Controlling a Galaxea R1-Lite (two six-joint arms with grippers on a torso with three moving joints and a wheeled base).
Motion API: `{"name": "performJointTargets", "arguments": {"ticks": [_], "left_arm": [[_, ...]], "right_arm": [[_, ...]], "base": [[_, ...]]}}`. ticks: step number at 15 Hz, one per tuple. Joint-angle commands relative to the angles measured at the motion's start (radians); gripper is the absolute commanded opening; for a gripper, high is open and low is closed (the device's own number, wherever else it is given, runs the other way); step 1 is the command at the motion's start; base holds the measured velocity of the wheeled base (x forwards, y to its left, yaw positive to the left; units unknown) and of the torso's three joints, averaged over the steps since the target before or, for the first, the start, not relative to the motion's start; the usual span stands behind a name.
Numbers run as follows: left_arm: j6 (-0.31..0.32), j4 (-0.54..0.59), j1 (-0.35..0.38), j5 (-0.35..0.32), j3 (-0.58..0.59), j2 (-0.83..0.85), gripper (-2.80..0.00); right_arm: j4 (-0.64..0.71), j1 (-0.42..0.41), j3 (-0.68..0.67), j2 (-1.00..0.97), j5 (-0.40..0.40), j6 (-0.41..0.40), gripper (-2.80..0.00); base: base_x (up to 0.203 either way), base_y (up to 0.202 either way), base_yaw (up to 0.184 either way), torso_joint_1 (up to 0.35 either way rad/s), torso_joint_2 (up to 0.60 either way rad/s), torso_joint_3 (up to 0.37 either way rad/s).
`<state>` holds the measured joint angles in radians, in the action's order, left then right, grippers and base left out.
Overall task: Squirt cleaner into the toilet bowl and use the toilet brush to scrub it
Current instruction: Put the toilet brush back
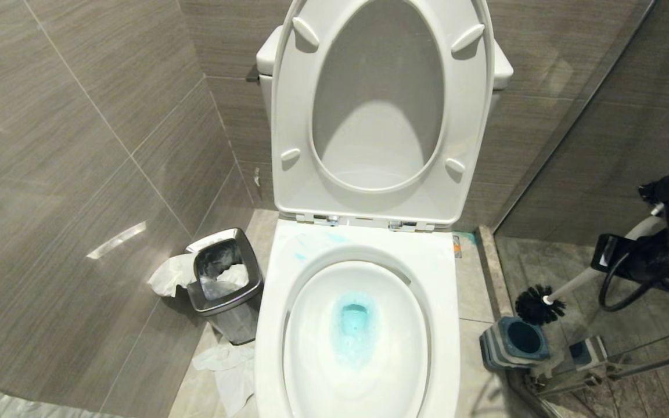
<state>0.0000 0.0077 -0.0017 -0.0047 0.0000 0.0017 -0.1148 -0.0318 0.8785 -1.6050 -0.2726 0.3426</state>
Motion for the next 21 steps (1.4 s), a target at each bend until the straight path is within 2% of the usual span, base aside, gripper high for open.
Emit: {"name": "performJointTargets", "arguments": {"ticks": [1,6,13,16,21], "left_arm": [[0.0,0.0,0.0,0.0,0.003,0.0,-2.8],[0.0,0.0,0.0,0.0,0.003,0.0,-2.8],[0.0,0.0,0.0,0.0,0.003,0.0,-2.8],[0.0,0.0,0.0,0.0,0.003,0.0,-2.8],[0.0,0.0,0.0,-0.001,0.003,0.0,-2.8]], "right_arm": [[-0.065,-0.012,-0.013,-0.098,0.001,0.001,-2.8],[-0.142,-0.026,-0.054,-0.18,0.003,-0.004,-2.8],[-0.158,-0.063,-0.054,-0.257,0.004,-0.004,-2.8],[-0.242,-0.068,-0.057,-0.306,0.004,-0.005,-2.8],[-0.247,-0.077,-0.056,-0.349,0.003,-0.006,-2.8]], "base": [[0.0,0.0,0.0,0.0,0.0,0.0],[0.0,0.0,0.0,0.0,0.0,0.0],[0.0,0.0,0.0,0.0,0.0,0.0],[0.0,0.0,0.0,0.0,0.0,0.0],[0.0,0.0,0.0,0.0,0.0,0.0]]}}
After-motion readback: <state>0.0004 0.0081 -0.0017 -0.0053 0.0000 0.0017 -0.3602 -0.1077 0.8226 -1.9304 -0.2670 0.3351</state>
